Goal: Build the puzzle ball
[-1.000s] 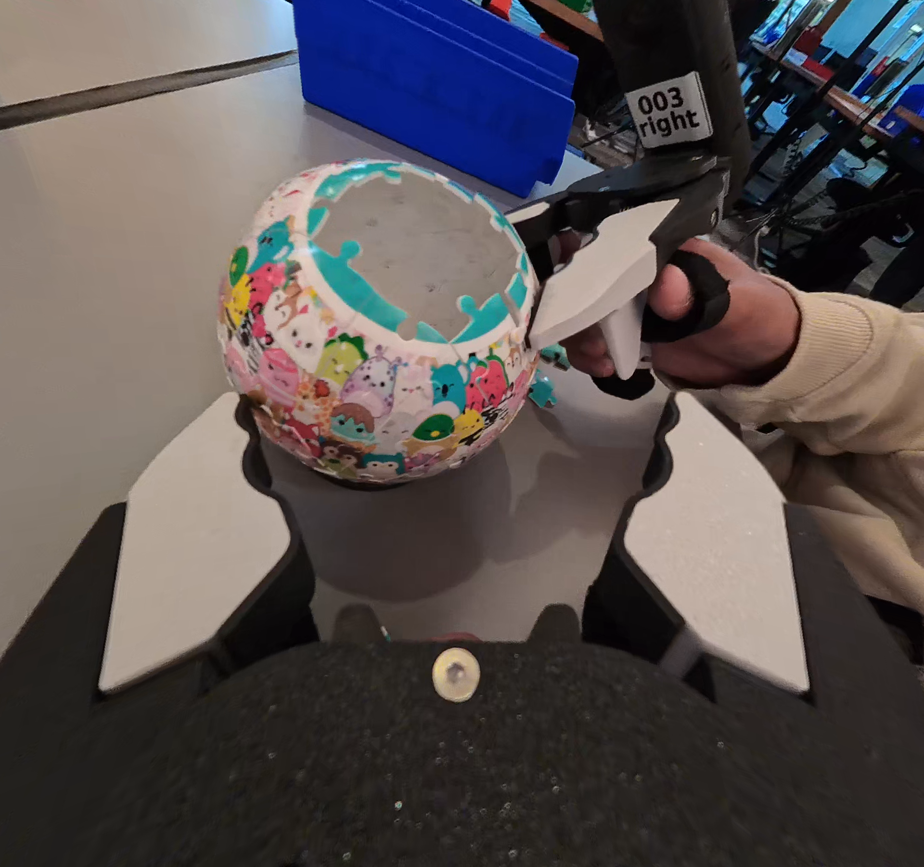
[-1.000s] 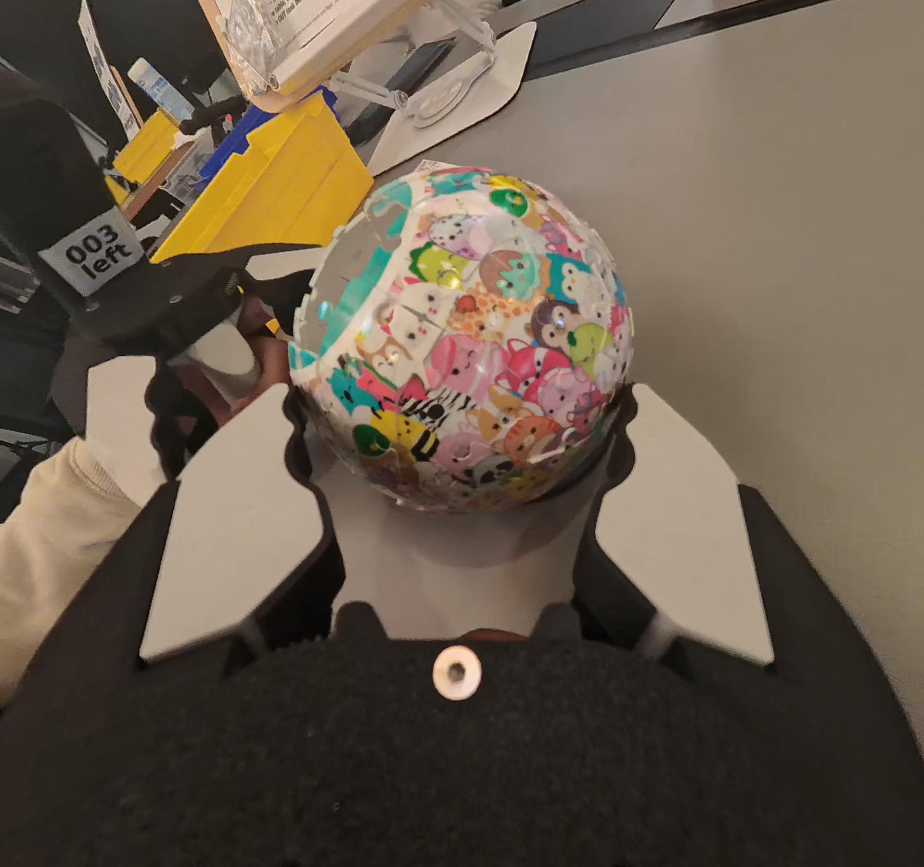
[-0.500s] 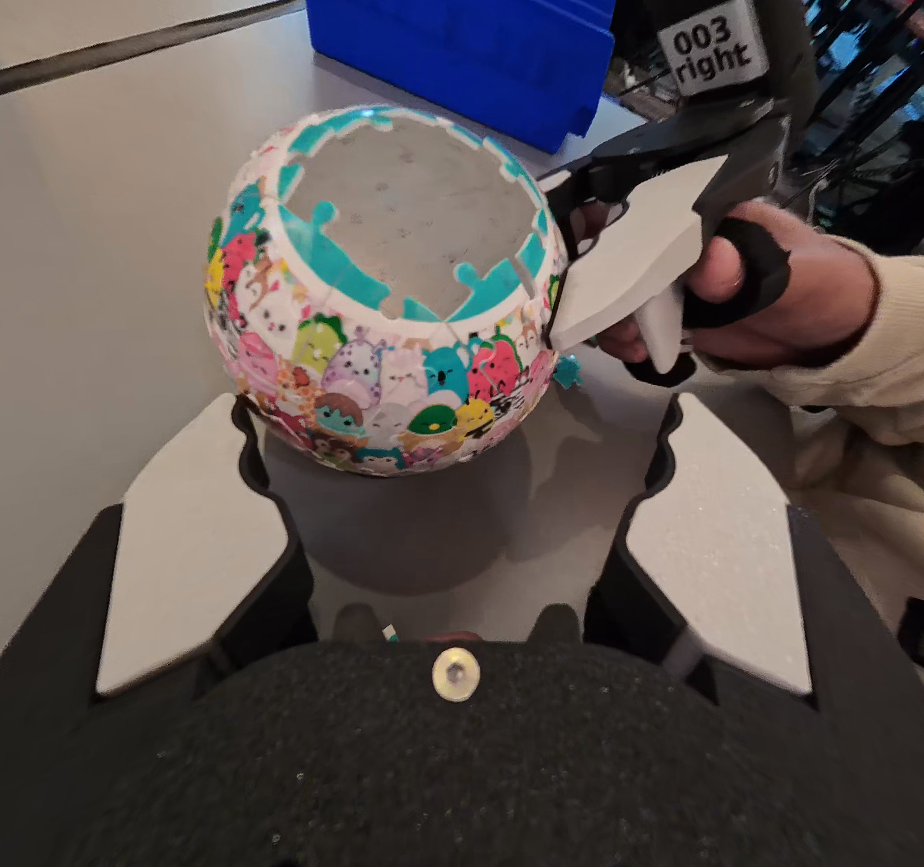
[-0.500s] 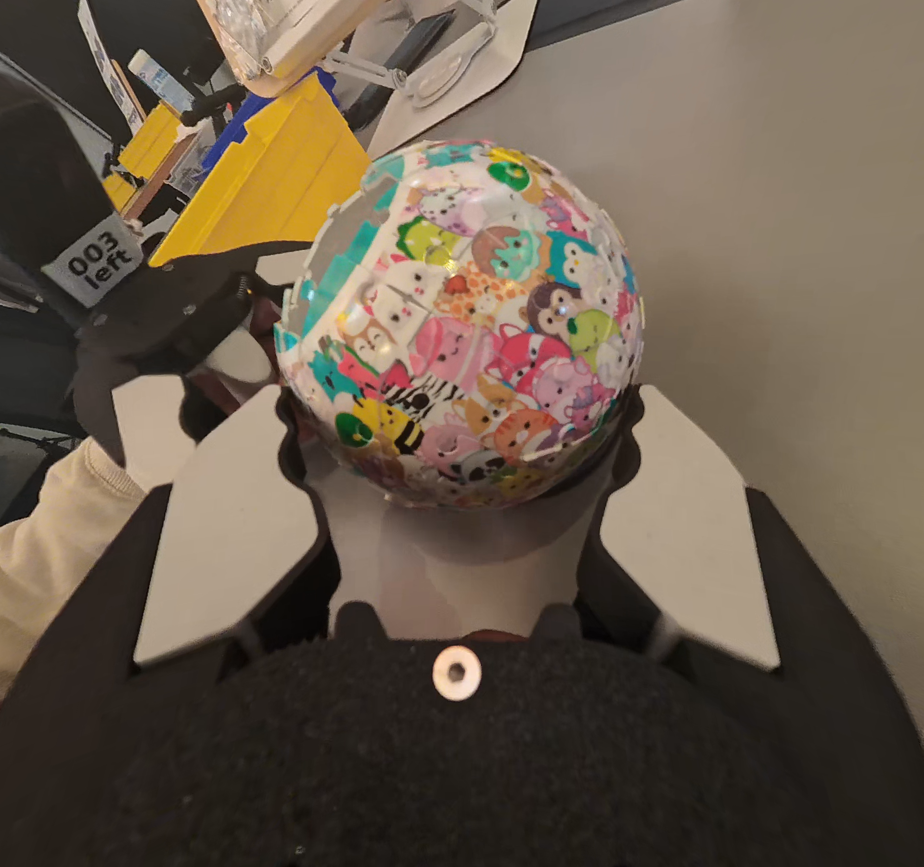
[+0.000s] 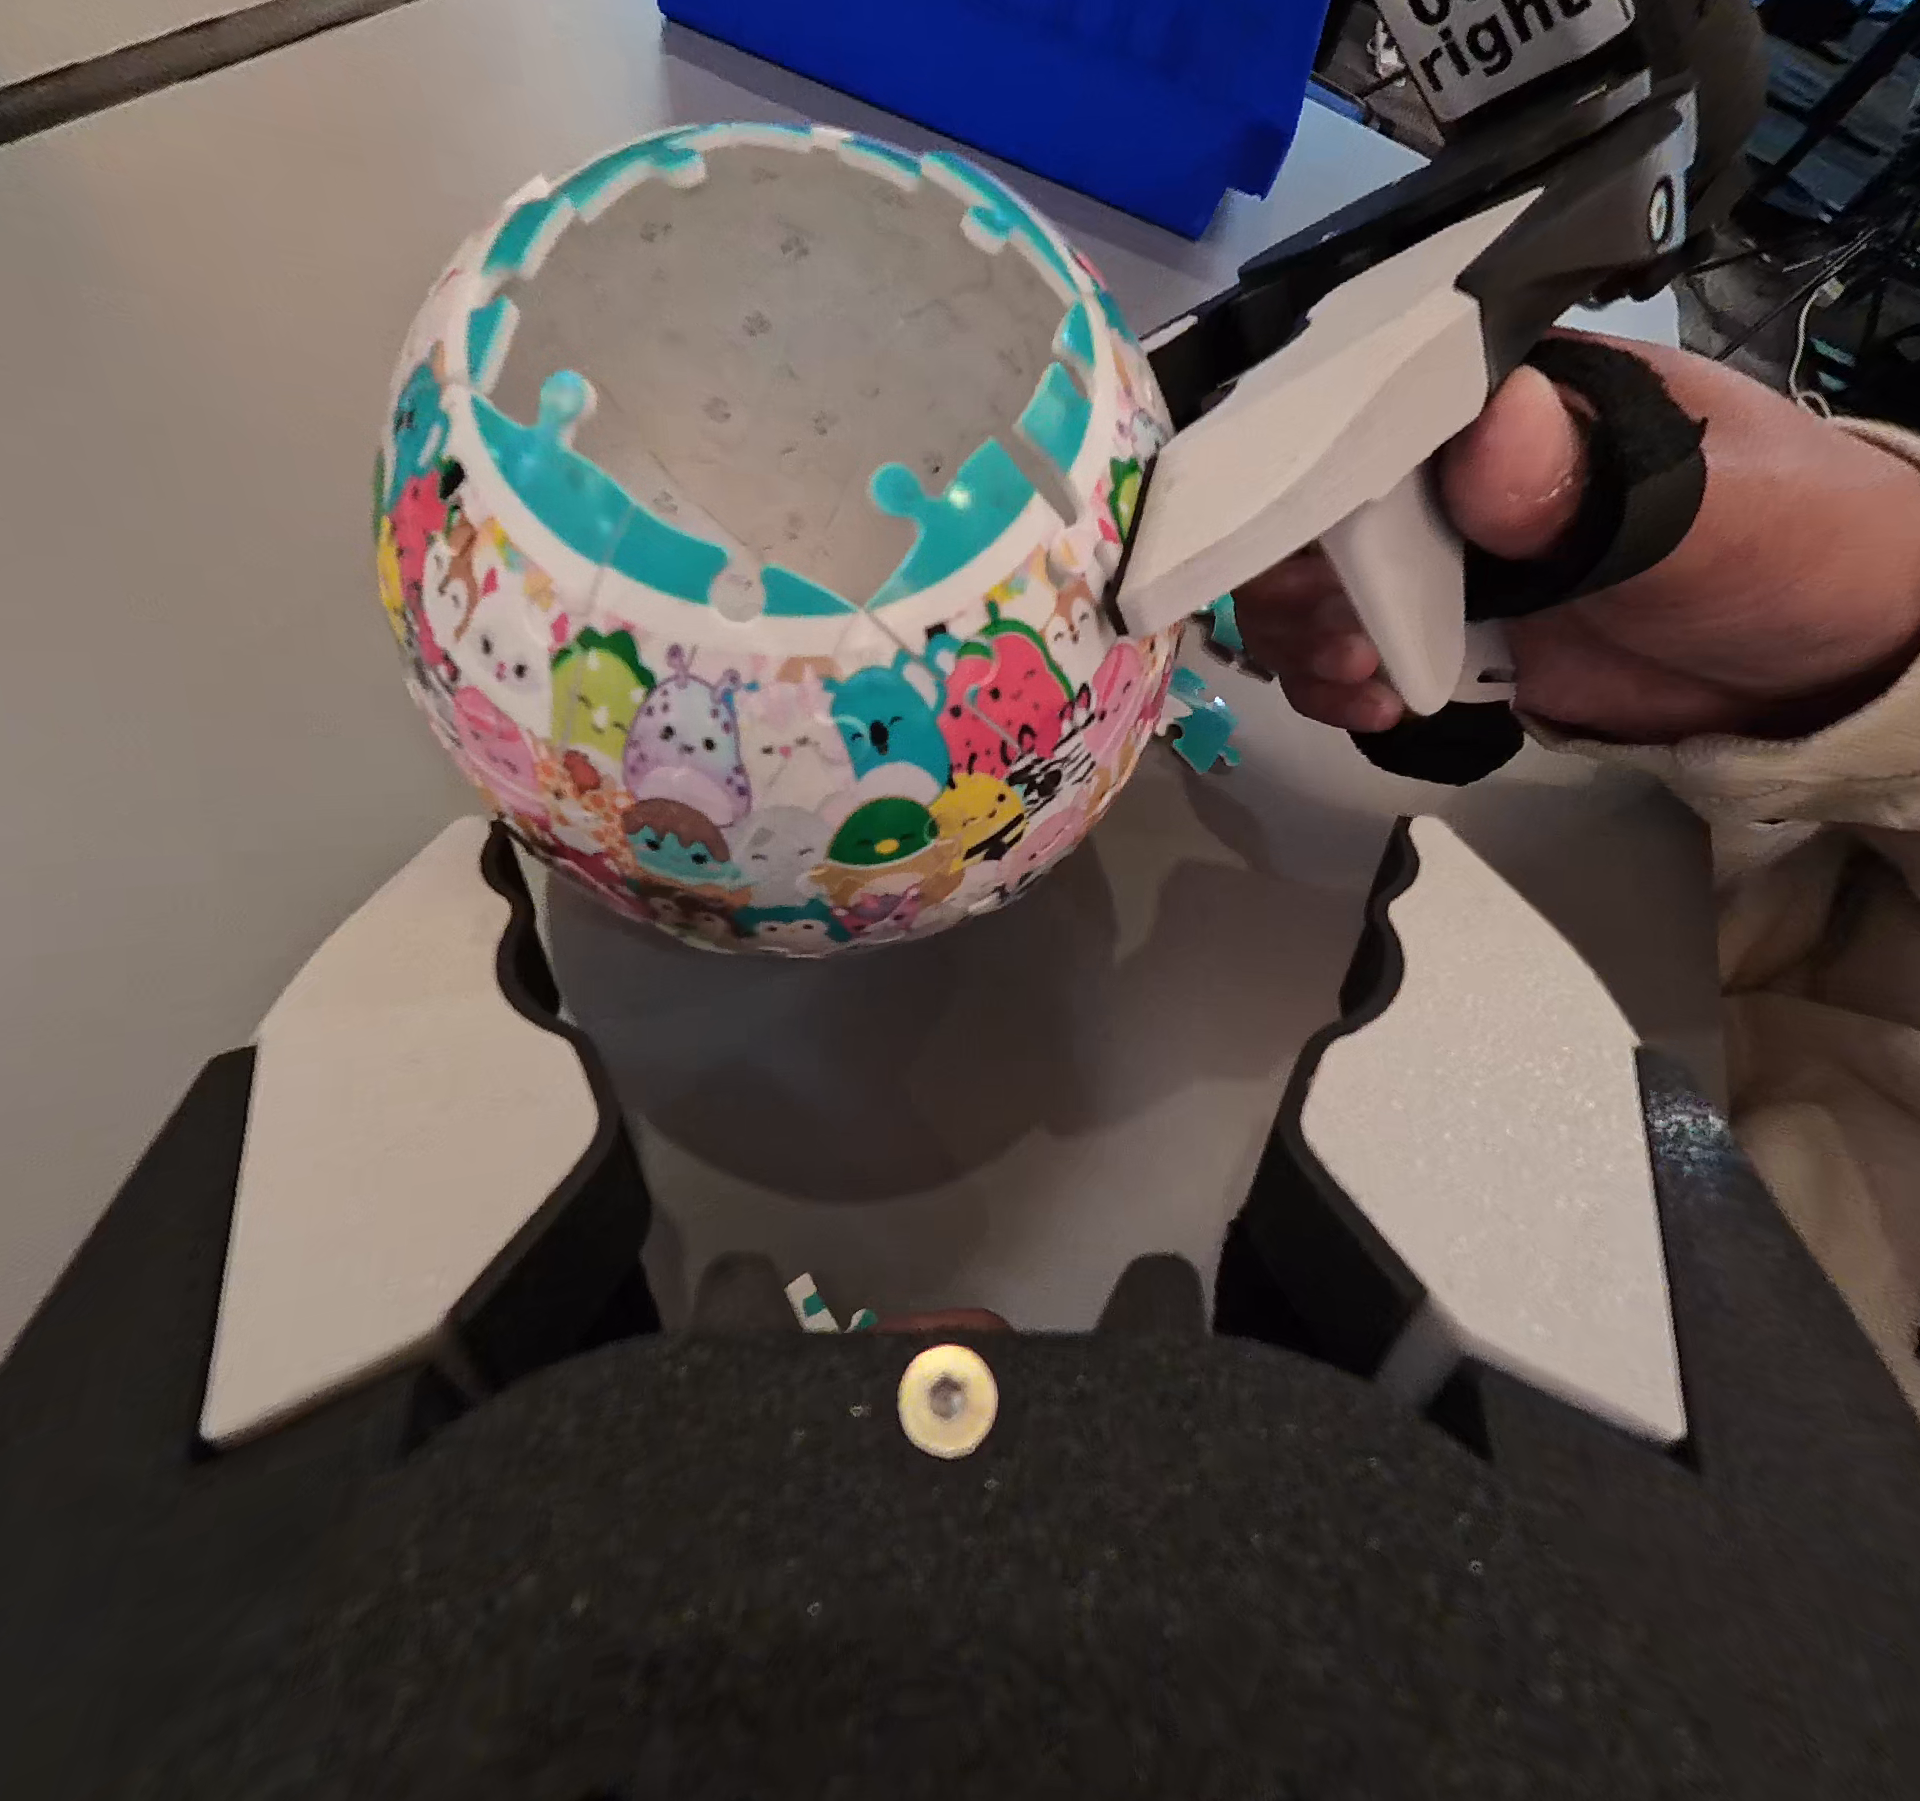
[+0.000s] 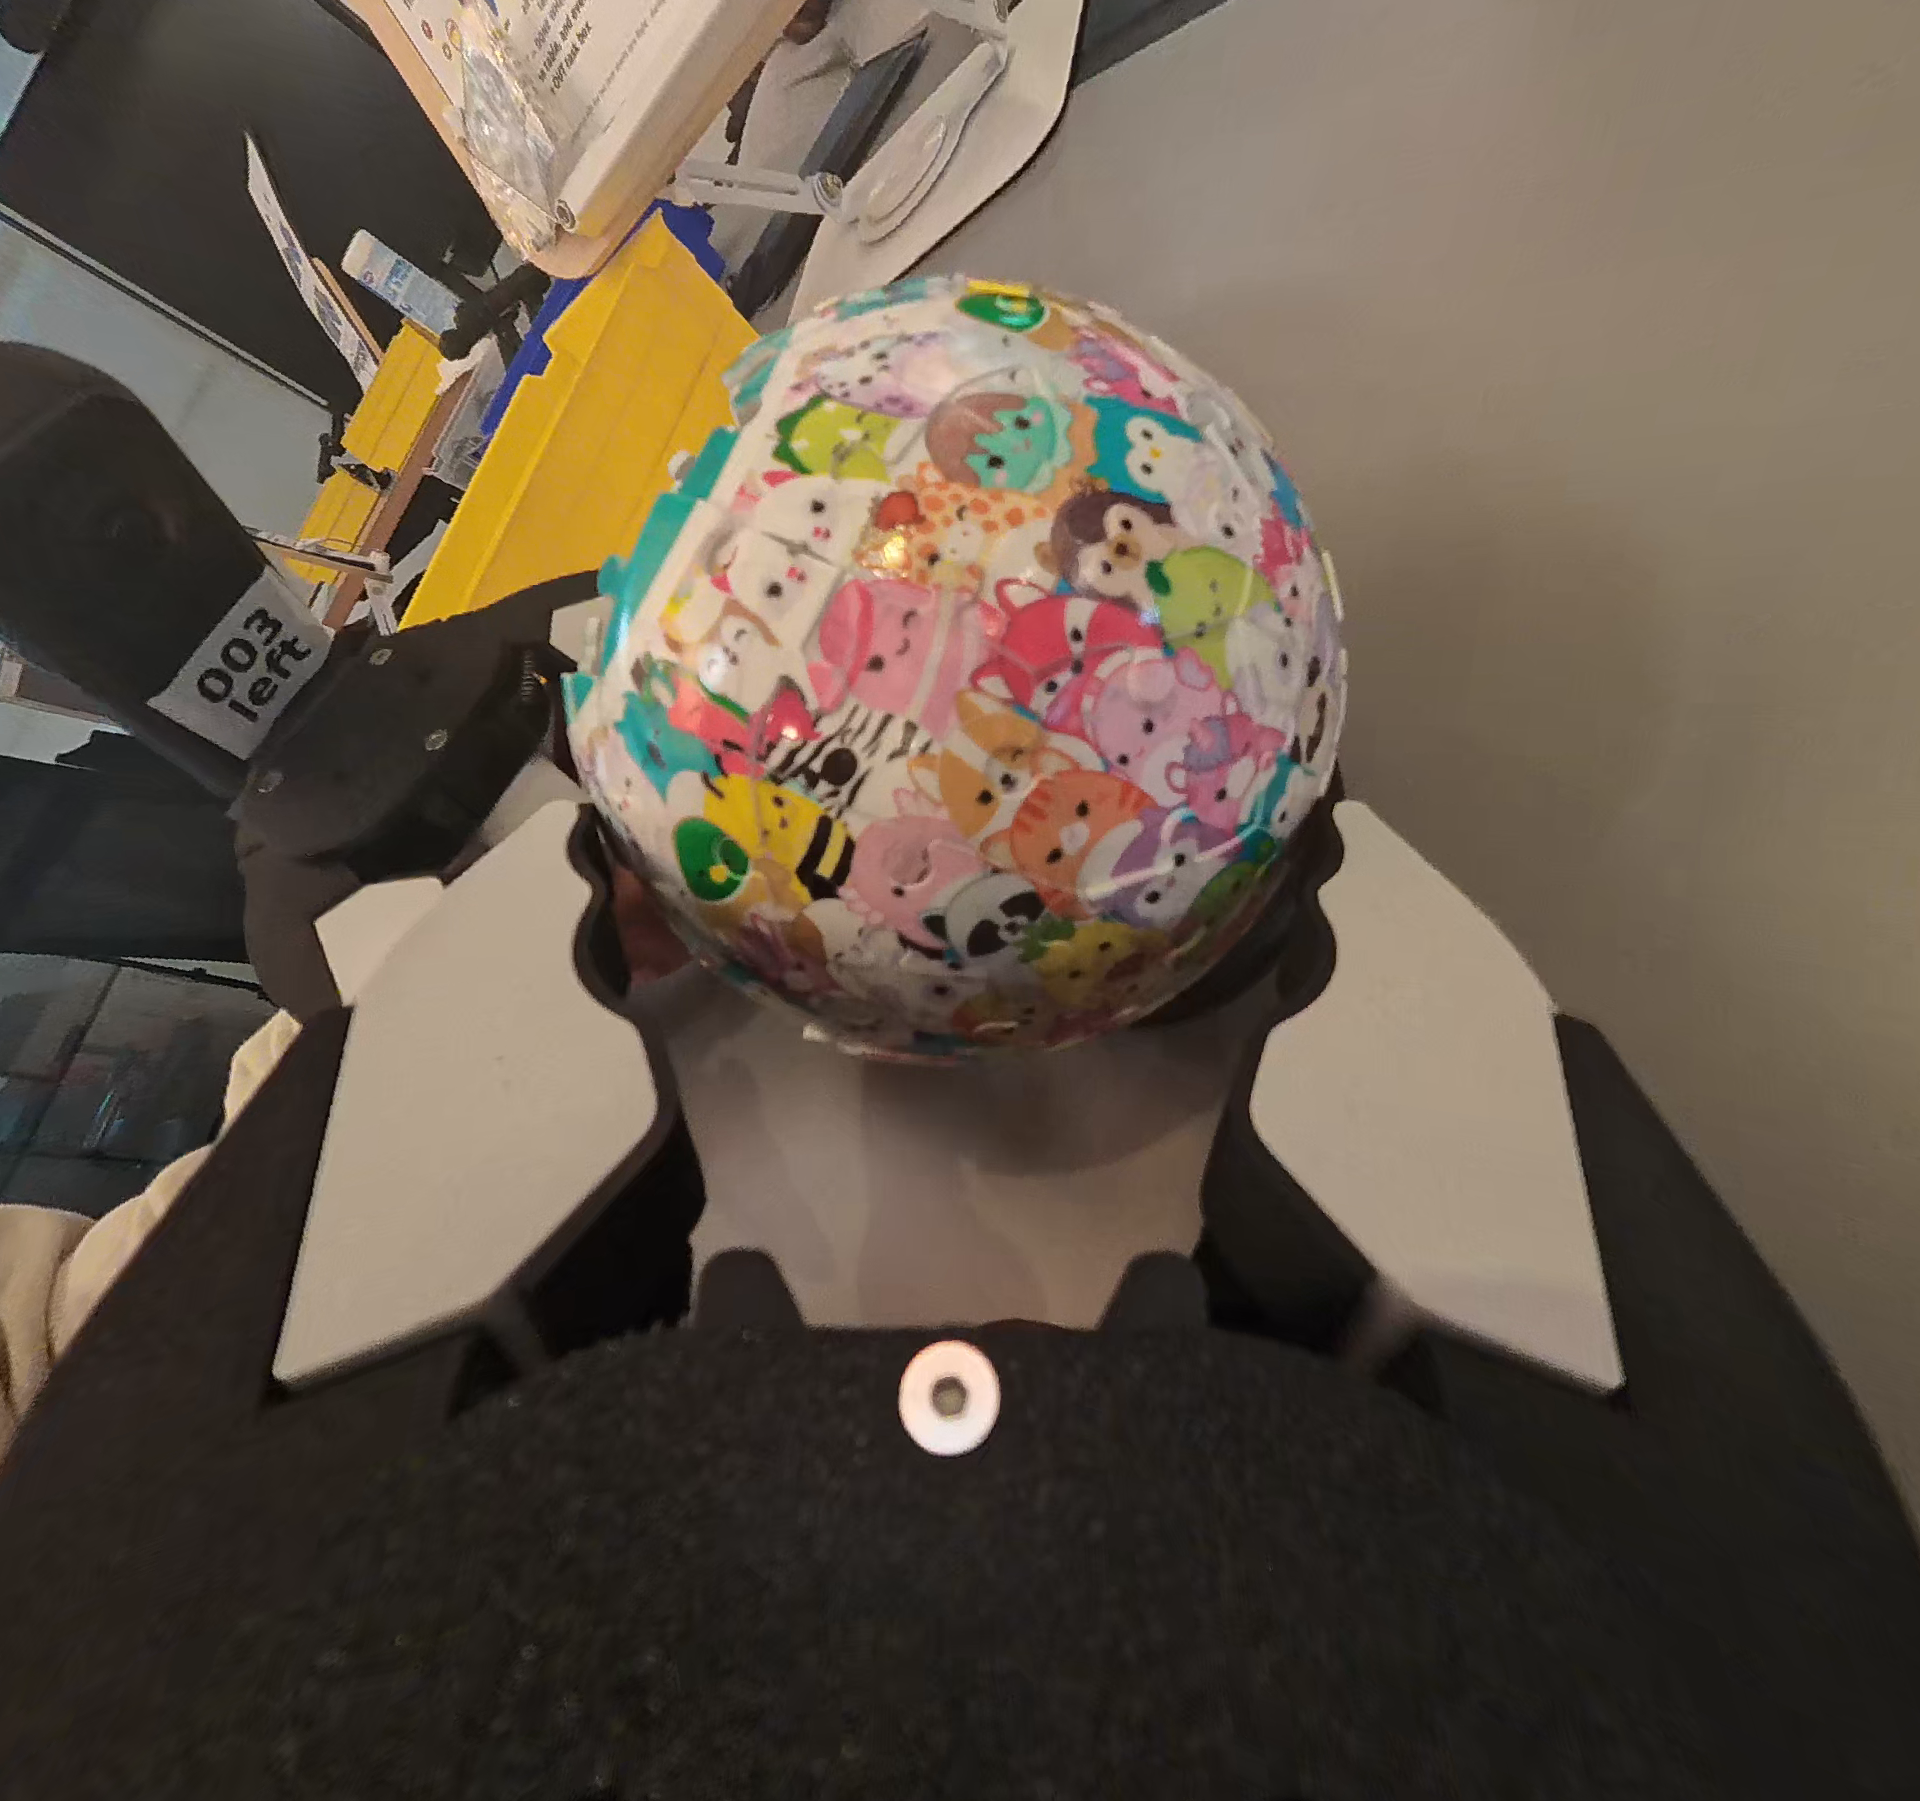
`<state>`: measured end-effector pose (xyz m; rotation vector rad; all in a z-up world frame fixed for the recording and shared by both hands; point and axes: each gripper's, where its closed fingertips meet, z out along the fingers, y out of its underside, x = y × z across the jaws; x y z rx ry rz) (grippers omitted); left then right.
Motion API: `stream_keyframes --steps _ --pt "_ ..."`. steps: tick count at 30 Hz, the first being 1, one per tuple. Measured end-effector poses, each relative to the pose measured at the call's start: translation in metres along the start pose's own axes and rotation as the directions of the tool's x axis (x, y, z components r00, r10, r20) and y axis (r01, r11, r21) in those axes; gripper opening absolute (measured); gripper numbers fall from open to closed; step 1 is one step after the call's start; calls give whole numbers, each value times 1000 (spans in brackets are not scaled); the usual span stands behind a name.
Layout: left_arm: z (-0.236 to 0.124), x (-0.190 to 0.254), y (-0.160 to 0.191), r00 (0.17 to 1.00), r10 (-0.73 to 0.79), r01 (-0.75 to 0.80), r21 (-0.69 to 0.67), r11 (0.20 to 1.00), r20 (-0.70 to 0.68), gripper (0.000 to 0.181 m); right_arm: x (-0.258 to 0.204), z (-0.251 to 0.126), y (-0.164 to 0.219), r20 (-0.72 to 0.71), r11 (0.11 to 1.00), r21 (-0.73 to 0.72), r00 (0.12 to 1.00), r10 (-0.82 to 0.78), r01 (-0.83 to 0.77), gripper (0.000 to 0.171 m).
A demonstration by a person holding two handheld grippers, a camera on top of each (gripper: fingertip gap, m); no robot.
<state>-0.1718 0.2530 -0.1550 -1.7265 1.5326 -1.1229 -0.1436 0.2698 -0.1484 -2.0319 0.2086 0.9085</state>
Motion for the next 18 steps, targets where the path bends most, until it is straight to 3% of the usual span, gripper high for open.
stream_keyframes --steps 9,18 --pt "-4 0 -4 1000 10 -10 39 999 -5 137 0 -1 0 -1 1000 -21 1000 -1 1 125" --pt "0 1 -2 999 33 -33 4 999 11 146 2 1 -2 -11 999 -26 1000 25 -25 125"
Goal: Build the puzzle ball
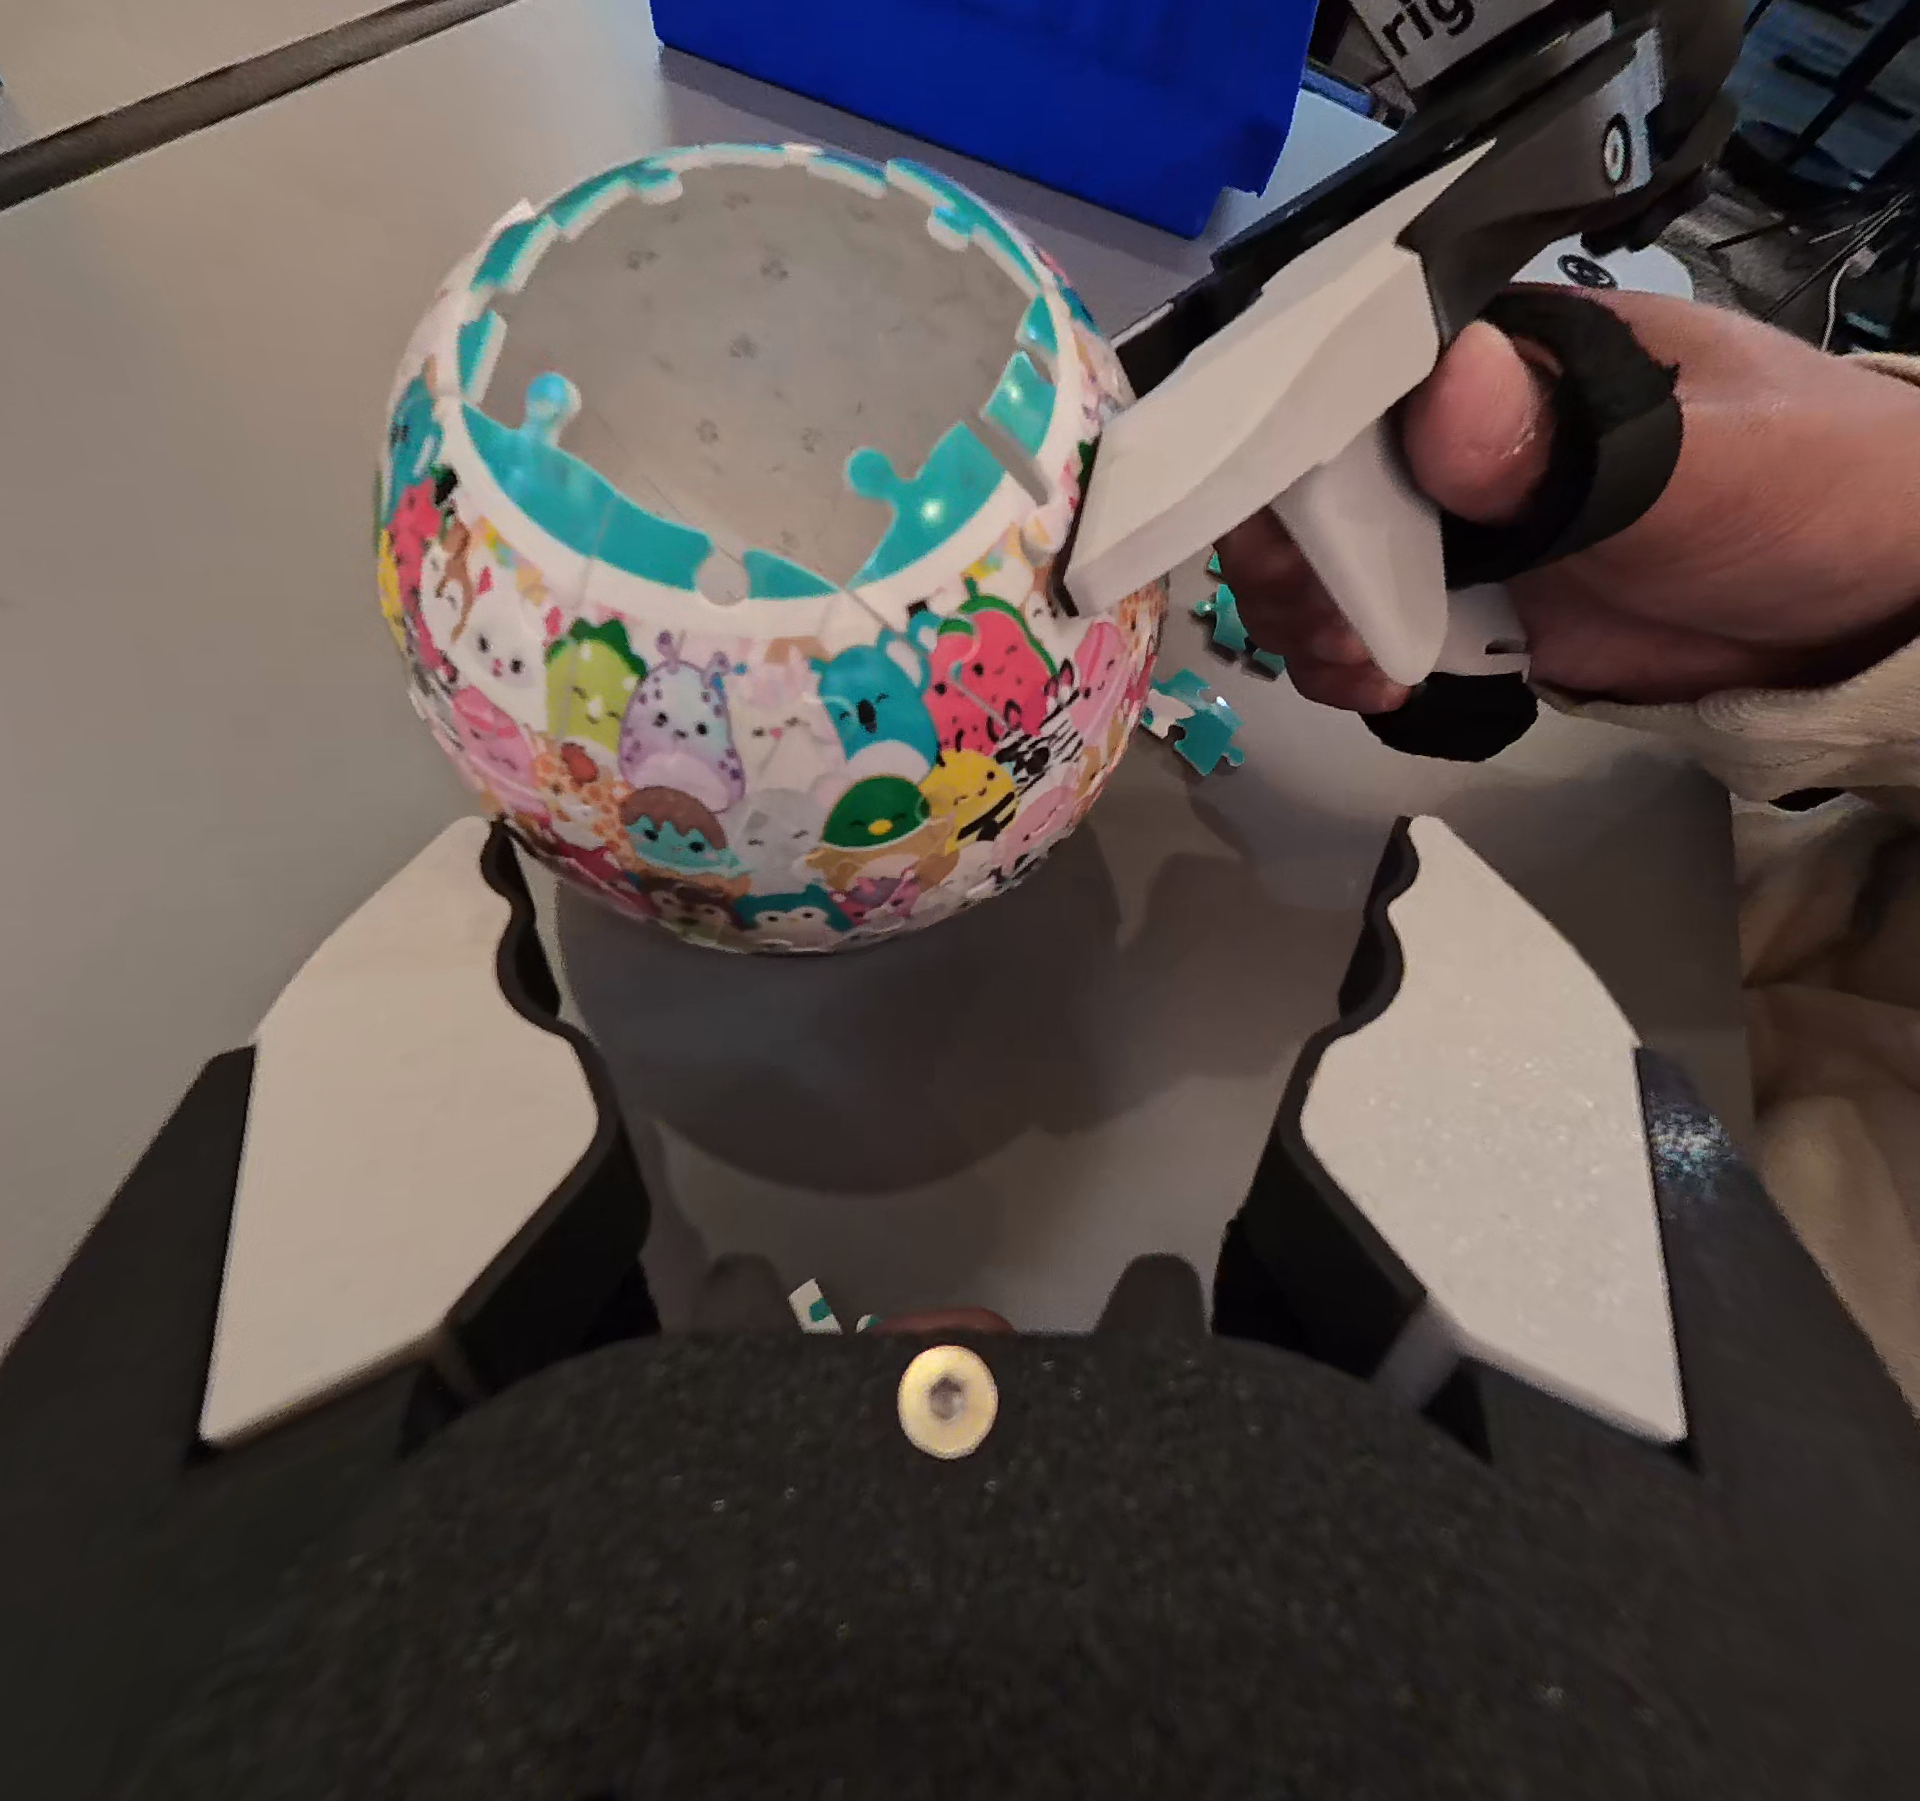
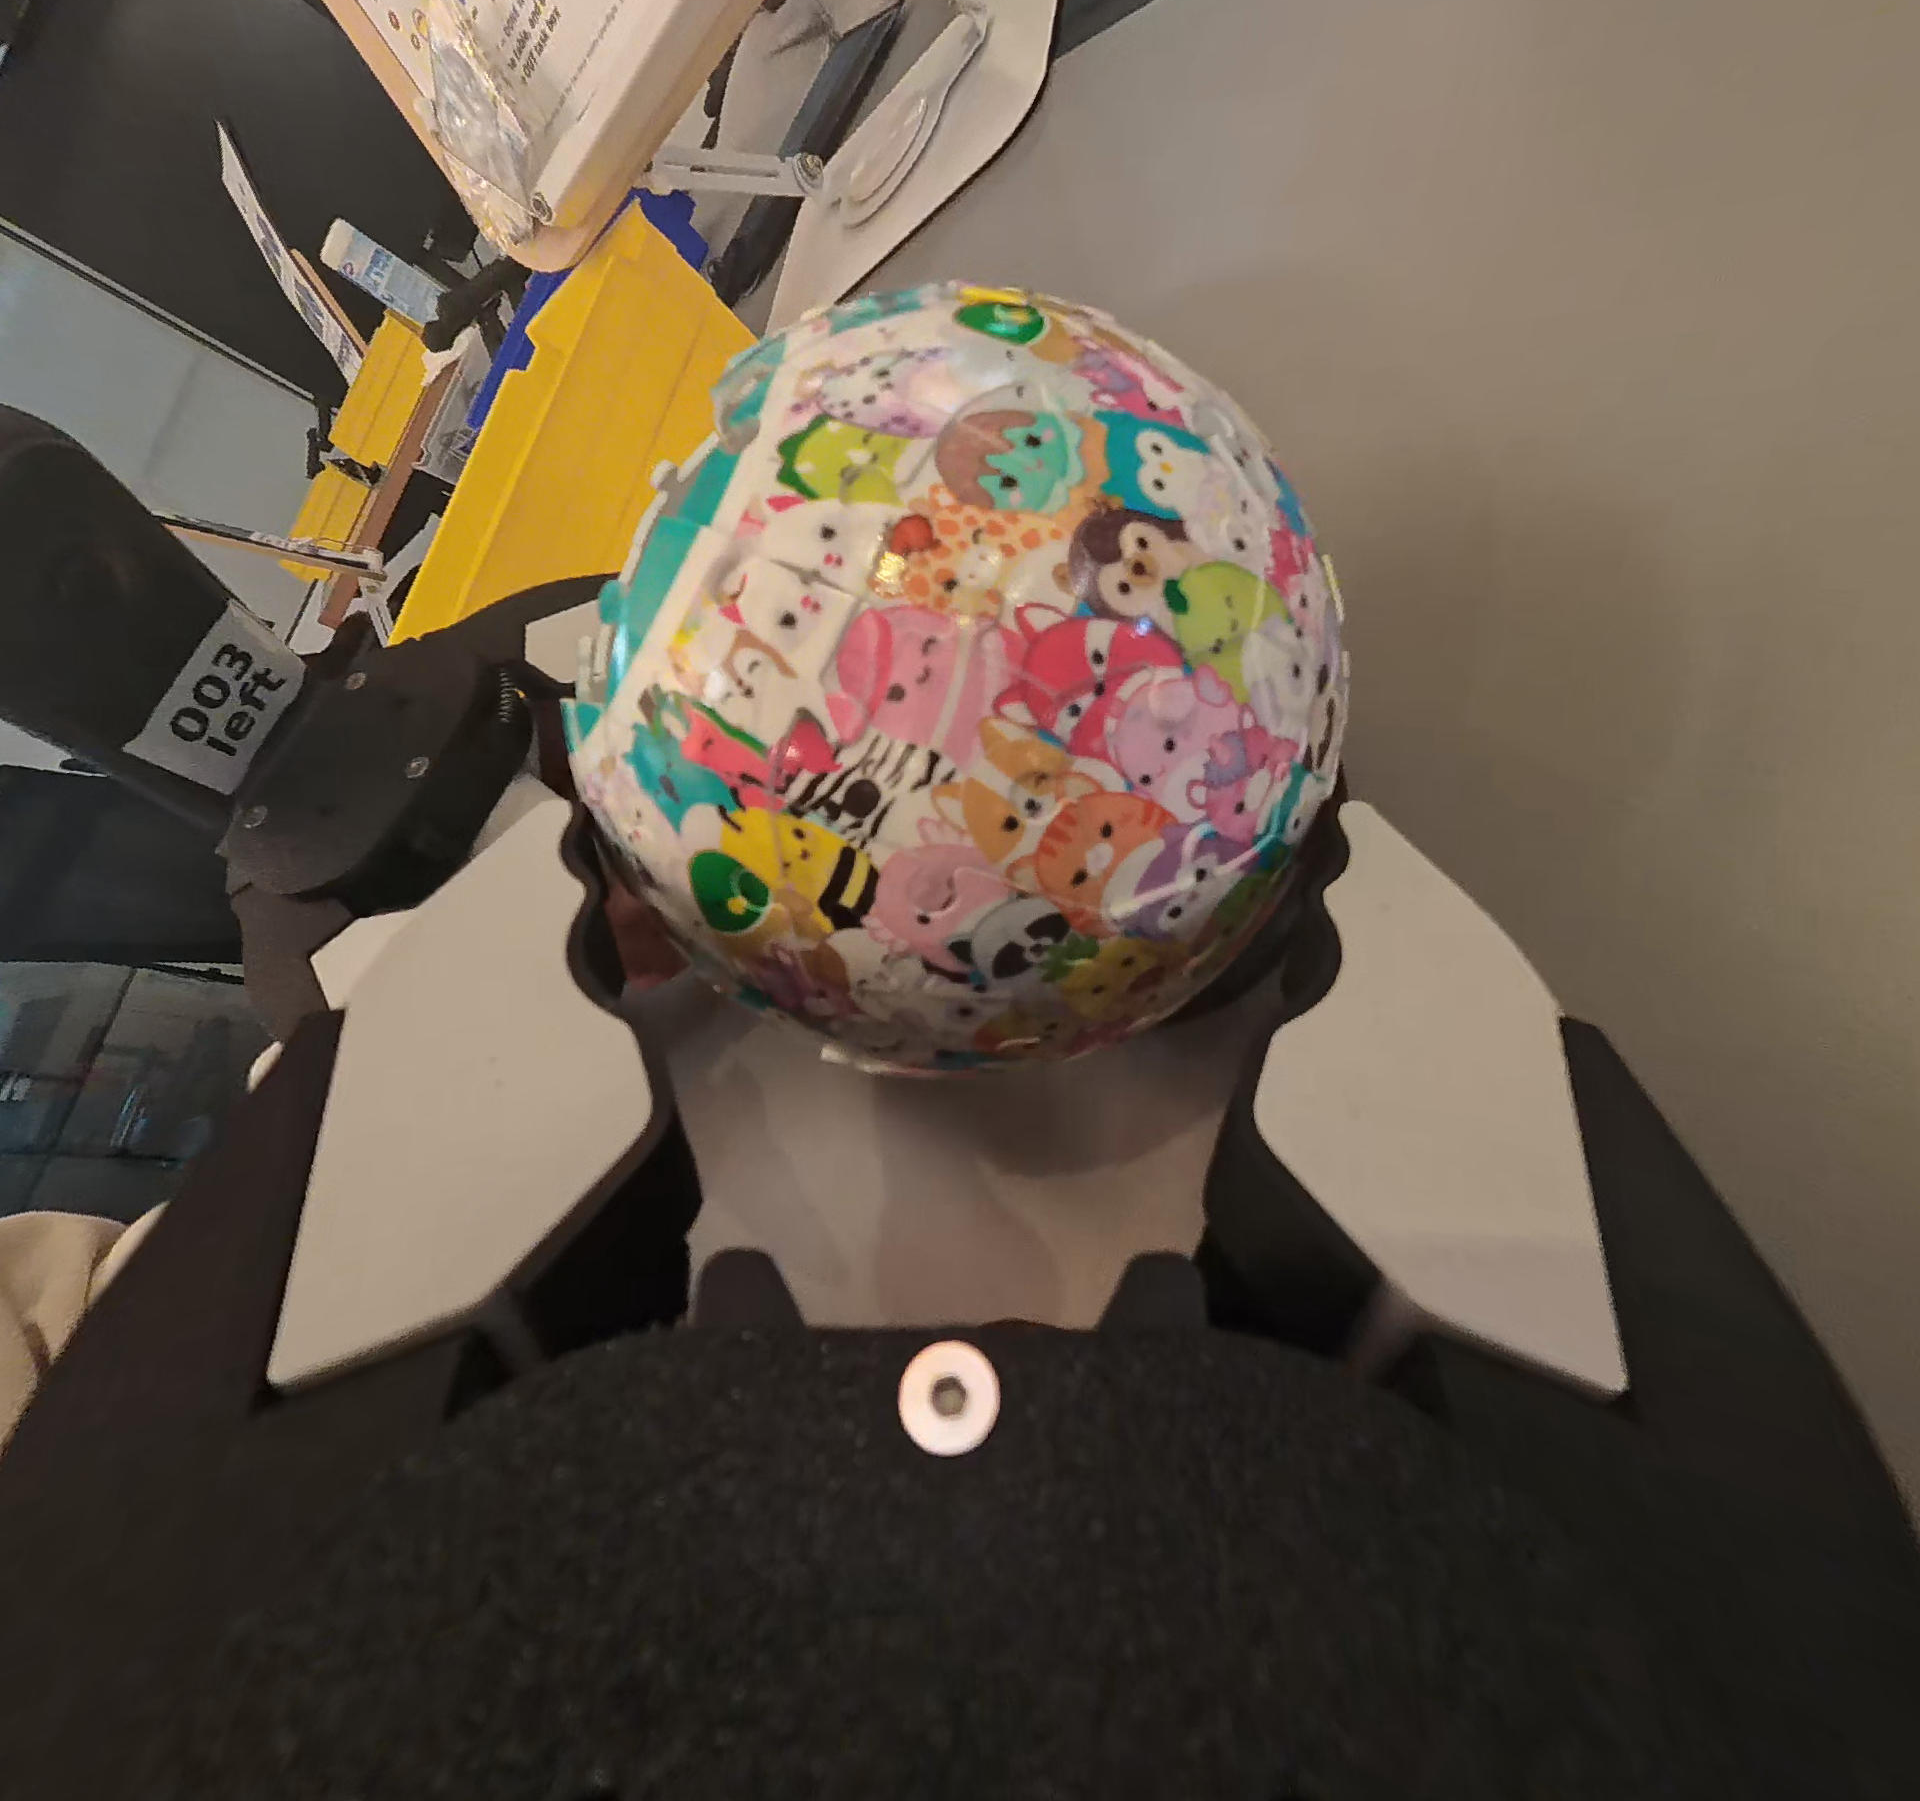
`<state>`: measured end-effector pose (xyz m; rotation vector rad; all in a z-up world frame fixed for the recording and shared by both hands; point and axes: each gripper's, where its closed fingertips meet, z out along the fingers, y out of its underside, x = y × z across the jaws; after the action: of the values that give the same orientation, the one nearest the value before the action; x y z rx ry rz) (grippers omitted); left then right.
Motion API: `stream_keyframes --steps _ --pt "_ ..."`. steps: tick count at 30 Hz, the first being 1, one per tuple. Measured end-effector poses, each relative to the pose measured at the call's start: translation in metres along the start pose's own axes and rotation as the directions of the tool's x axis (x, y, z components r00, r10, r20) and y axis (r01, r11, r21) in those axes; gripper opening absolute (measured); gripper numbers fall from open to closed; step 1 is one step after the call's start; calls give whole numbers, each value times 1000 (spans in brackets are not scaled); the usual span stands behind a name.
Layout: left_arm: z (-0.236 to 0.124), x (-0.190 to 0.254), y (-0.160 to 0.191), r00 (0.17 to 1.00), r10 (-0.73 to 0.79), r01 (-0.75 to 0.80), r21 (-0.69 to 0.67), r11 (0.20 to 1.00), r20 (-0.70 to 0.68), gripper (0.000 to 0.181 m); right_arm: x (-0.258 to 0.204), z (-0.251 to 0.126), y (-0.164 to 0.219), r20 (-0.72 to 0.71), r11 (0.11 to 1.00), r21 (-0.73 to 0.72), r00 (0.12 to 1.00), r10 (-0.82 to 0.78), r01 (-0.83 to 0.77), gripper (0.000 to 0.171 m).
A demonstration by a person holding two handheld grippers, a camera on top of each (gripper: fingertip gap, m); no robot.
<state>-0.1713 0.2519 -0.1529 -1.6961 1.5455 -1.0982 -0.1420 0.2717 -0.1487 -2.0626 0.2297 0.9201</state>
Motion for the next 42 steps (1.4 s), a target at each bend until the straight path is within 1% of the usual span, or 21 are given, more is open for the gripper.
stream_keyframes --steps 5,13,17,19,22,23,24,25,26,28,29,31,32,33,34,35,37,38,39,41,42 --pt "-1 1 -1 1000 -4 4 19 1000 -7 145 0 0 1 25 1000 -17 1000 -10 10 125" --pt "-5 8 3 1000 -26 26 20 999 -11 144 -7 -5 1 140 994 -69 987 -79 89 134" --pt "-11 15 4 999 -45 45 36 998 -8 141 -2 0 -7 207 991 -79 974 -93 111 132" --pt "-14 16 3 998 -59 59 47 997 -1 138 0 -9 -10 230 991 -84 970 -83 105 130" --pt "-24 12 6 996 -69 67 45 997 54 138 6 -36 -19 203 991 -57 973 -110 123 126" --pt "-32 8 7 994 -77 73 51 996 82 137 8 -49 -23 188 987 -47 972 -141 152 121" --pt "-41 6 7 991 -91 84 71 994 101 132 9 -63 -29 158 978 -20 966 -202 208 115" --pt "-53 5 6 988 -104 93 104 990 110 125 12 -78 -34 105 958 7 953 -285 286 114" --pt "-65 6 6 987 -114 99 138 986 112 114 17 -92 -36 45 928 12 927 -373 372 111" --pt "-86 7 11 983 -134 109 190 976 125 93 27 -114 -31 -32 869 -36 868 -495 494 99" --pt "-94 5 17 978 -150 119 200 973 146 88 29 -122 -25 -38 847 -62 847 -530 528 89" --pt "-104 2 27 963 -179 136 213 968 200 82 35 -134 -16 -53 804 -64 803 -594 591 63" --pt "-106 3 31 959 -187 142 207 968 215 77 39 -139 -11 -67 789 -47 786 -615 613 59" --pt "-107 5 34 956 -192 149 199 969 223 74 44 -143 -4 -76 781 -42 777 -625 623 58" --pt "-106 9 36 955 -195 152 194 969 222 74 53 -146 5 -85 782 -57 778 -623 620 55" --pt "-103 14 37 956 -192 153 182 971 223 72 59 -148 18 -74 789 -84 786 -614 609 56" --pt "-93 25 40 958 -164 132 145 981 235 68 62 -150 49 24 800 -171 815 -580 574 53" --pt "-86 32 40 964 -137 112 121 986 228 67 65 -150 62 48 782 -242 812 -582 575 52" --pt "-78 40 41 970 -110 92 91 992 217 64 71 -151 68 47 745 -296 788 -614 598 51" --pt "-60 56 39 982 -63 55 52 997 175 61 81 -150 68 23 696 -312 737 -675 647 43" --pt "-52 64 37 988 -52 47 44 998 144 60 85 -149 67 29 687 -313 729 -684 656 39"
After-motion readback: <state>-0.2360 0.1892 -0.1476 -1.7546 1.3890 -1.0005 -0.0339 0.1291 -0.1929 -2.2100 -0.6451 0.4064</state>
